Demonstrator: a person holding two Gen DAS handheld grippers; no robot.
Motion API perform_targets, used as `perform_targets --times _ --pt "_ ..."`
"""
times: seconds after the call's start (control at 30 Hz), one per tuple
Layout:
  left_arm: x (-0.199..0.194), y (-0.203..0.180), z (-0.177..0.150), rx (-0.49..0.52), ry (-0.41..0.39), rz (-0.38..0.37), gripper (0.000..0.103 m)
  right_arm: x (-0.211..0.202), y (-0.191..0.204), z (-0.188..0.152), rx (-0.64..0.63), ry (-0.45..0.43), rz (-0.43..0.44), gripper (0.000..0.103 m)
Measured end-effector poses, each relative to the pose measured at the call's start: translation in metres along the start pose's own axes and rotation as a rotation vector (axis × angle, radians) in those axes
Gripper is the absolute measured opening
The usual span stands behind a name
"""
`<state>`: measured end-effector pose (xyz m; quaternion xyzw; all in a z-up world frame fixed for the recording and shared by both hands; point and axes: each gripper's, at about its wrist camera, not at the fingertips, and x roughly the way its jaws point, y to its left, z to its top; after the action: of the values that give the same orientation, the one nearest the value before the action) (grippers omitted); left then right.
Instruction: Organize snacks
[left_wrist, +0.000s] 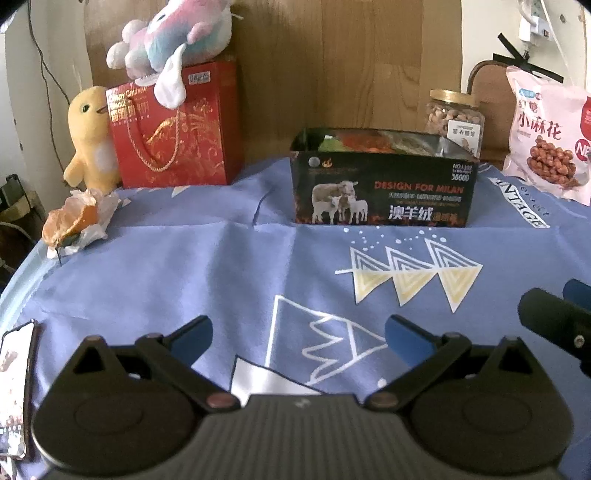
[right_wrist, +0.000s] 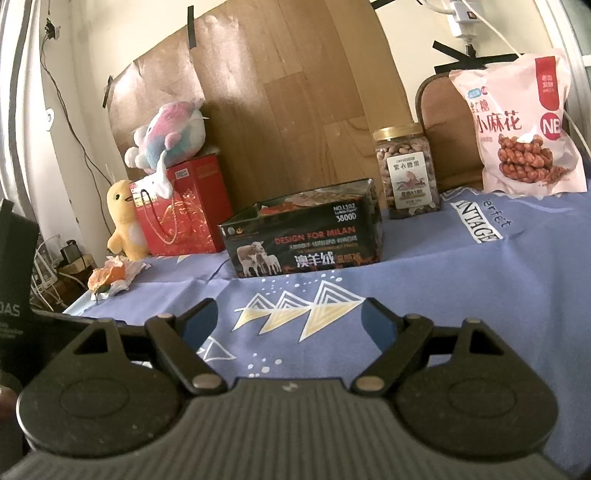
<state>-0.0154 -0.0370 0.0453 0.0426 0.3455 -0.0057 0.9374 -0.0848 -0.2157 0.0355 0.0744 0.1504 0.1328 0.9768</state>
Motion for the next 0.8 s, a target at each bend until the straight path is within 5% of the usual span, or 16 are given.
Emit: perform_targets --times 0.5,0.8 --pt "-0.042 0.005 0.012 -0.029 -0.256 0.097 0.103 0.000 -0.002 0.001 0.002 0.002 0.001 0.087" --pt "-0.032 0.011 0.013 -0.072 -0.163 0.046 0.103 0.001 -0.002 0.001 0.005 0.003 0.000 0.087"
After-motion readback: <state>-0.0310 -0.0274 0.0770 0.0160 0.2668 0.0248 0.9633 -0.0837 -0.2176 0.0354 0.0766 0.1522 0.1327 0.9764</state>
